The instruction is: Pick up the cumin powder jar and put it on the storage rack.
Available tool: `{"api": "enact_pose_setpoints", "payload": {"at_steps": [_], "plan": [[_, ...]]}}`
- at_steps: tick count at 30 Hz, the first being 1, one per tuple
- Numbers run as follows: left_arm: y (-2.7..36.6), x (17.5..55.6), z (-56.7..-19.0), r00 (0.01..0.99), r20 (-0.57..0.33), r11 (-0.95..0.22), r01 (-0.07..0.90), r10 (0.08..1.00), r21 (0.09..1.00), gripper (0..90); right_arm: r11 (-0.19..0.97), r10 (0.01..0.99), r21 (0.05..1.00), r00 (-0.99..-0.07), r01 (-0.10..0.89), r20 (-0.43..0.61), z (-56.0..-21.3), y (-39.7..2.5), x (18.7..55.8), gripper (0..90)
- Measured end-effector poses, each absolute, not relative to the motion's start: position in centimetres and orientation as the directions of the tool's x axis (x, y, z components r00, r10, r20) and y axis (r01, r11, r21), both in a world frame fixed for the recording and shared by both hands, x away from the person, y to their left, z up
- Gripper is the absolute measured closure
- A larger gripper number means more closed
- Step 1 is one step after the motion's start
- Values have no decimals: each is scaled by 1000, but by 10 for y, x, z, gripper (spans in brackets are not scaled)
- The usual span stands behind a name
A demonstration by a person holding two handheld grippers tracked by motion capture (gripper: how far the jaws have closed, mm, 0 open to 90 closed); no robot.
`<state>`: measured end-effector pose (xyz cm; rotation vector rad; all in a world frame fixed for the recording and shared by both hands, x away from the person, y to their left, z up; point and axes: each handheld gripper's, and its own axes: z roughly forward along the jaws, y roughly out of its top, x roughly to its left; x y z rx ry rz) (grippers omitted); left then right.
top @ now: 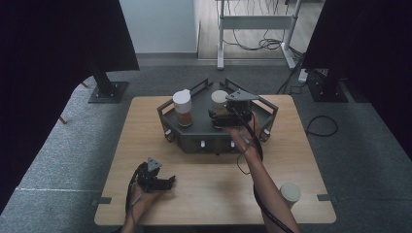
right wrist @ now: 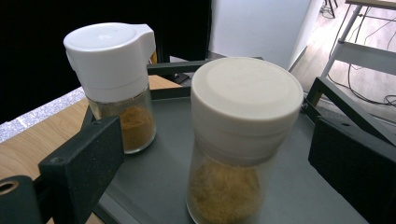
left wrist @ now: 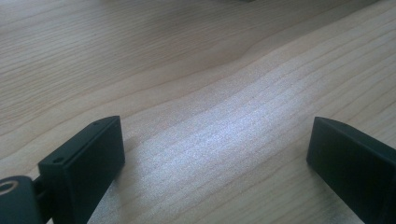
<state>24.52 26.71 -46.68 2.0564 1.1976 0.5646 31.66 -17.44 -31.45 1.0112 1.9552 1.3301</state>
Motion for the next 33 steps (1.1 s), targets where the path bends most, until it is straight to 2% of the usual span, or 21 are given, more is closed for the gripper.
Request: {"api": "enact_pose_setpoints", "payload": {"at_steps": [33], "plan": [[267, 245, -467, 482, 30, -344, 580, 876, 739, 38, 235, 843, 933, -536, 272, -56, -318, -209, 276, 43]]}}
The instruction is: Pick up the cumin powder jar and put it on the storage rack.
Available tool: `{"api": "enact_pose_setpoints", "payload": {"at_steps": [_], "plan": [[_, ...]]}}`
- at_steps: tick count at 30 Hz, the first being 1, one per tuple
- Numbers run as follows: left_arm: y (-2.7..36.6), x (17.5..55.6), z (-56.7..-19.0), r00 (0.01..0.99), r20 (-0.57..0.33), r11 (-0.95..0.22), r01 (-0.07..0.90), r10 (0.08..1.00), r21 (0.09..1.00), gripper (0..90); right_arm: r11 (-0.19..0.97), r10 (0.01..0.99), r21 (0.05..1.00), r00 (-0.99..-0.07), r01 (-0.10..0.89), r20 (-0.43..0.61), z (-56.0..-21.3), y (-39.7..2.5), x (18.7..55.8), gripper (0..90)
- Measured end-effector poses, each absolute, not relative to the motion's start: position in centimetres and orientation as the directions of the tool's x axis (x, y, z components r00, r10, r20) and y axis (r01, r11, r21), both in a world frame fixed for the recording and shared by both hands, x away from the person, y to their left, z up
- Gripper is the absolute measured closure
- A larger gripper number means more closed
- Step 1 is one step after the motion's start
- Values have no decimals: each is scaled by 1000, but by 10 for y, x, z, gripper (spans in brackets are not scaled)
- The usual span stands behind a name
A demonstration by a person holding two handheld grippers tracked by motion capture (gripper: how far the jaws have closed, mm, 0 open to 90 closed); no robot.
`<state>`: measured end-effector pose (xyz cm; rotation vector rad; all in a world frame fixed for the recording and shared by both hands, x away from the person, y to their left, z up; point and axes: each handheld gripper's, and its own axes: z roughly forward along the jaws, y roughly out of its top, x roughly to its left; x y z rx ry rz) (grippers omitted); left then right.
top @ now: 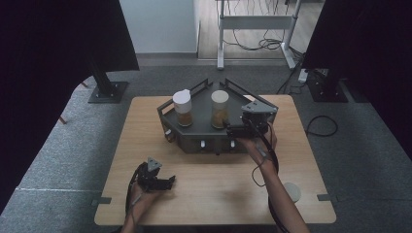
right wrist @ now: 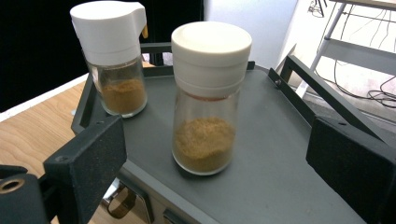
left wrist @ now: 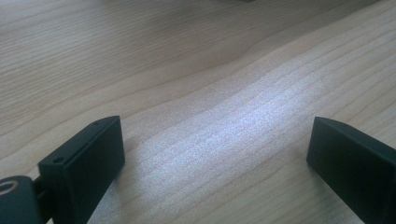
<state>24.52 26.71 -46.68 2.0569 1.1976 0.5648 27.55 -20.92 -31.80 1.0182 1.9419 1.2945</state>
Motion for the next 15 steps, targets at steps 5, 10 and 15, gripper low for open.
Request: {"api": "enact_pose_setpoints", "payload": {"at_steps": [5, 10, 15], "plan": [[267, 245, -467, 482, 29, -344, 580, 876, 739, 38, 236, 844, 932, -533, 275, -57, -320, -214, 269, 44], [267, 245, -467, 482, 30, -344, 580, 876, 739, 38, 237, 846, 931, -530, 276, -58, -322, -219, 264, 44], [267, 245, -467, 482, 30, -344, 580, 876, 739, 38, 237, 848, 932, -527, 275, -60, -324, -224, 258, 45]]}}
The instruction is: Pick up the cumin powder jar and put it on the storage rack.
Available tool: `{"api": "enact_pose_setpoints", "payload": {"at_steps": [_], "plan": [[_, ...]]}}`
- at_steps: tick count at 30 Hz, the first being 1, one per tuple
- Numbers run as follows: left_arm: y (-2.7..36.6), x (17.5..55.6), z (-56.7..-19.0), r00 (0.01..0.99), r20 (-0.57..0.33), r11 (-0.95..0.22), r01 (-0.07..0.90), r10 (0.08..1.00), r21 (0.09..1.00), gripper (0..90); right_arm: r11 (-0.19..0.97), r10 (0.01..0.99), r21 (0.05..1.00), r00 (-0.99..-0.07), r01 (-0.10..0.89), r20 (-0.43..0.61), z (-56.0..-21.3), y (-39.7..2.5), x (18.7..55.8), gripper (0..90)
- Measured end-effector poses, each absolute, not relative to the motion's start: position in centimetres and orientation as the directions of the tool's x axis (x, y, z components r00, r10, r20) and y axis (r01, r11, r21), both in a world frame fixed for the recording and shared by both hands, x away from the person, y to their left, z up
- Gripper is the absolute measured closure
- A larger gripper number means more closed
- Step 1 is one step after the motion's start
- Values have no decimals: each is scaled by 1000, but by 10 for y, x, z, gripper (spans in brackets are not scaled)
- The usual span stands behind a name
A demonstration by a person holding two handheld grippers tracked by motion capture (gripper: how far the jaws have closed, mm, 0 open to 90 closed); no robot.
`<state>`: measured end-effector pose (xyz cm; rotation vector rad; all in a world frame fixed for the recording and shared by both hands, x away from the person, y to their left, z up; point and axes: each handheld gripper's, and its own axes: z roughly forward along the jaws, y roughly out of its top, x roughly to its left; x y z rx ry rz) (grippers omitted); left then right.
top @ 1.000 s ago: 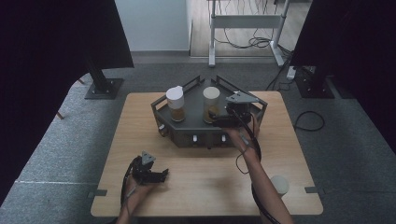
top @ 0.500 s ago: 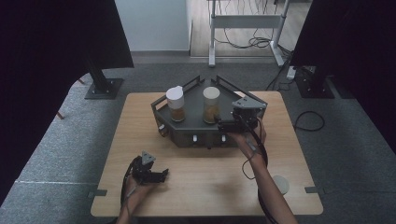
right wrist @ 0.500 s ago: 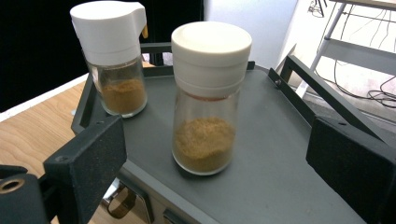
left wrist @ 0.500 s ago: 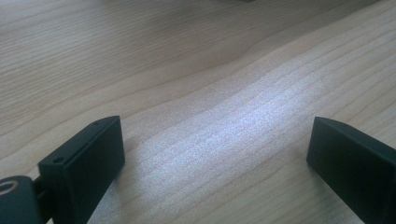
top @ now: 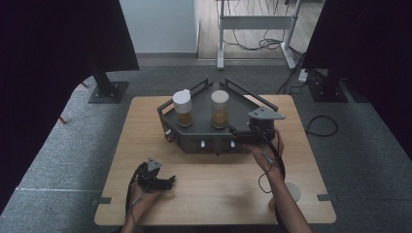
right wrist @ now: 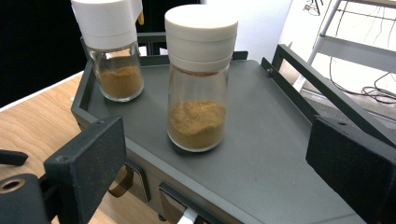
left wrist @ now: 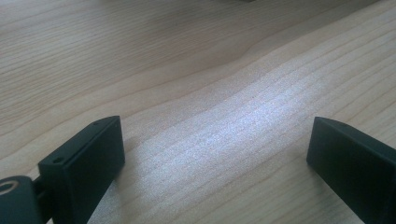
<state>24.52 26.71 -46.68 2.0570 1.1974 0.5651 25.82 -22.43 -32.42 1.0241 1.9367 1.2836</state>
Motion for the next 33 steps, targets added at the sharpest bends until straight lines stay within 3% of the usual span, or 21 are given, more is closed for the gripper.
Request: {"api": "enact_pose_setpoints", "payload": {"at_steps": [33], "plan": [[267, 245, -467, 478, 28, -340, 581, 878, 739, 38, 204, 884, 934, -466, 292, -48, -344, -274, 217, 53]]}}
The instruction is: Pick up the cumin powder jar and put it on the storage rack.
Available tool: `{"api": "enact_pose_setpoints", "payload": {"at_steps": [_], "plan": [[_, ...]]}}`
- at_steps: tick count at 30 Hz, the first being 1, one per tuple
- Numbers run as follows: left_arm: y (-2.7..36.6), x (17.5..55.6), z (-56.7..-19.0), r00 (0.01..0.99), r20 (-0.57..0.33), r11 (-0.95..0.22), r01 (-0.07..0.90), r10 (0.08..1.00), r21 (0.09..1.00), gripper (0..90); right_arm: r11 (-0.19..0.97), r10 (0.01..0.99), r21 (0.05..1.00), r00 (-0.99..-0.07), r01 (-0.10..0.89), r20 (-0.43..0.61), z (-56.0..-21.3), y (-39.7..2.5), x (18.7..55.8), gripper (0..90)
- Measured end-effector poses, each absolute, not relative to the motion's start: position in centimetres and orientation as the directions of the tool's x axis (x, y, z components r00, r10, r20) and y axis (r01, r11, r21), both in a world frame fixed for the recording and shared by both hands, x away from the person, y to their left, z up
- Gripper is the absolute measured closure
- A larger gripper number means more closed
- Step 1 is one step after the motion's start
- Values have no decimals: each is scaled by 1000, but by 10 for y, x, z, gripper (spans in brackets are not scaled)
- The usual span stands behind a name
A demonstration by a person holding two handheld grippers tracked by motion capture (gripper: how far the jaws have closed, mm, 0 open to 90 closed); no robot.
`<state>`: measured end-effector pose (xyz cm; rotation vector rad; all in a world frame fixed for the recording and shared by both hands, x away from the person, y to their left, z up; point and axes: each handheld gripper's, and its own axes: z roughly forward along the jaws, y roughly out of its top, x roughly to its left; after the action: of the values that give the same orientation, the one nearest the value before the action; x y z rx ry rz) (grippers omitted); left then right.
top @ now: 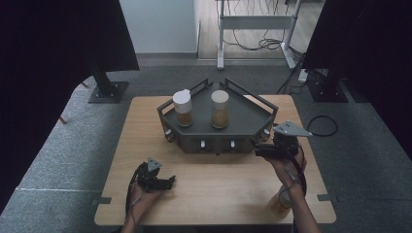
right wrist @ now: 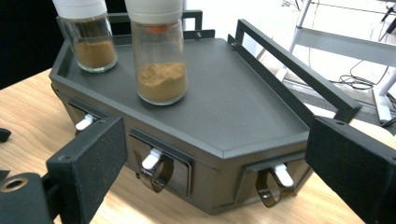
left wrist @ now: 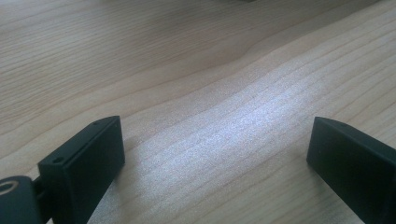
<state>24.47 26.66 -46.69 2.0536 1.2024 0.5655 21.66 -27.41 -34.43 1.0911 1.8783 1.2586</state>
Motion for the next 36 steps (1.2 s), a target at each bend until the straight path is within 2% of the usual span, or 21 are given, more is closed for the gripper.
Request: {"api": "enact_pose_setpoints", "payload": {"at_steps": [36], "plan": [[267, 244, -467, 478, 29, -340, 580, 878, 740, 38, 125, 945, 927, -326, 352, -3, -382, -330, 178, 60]]}}
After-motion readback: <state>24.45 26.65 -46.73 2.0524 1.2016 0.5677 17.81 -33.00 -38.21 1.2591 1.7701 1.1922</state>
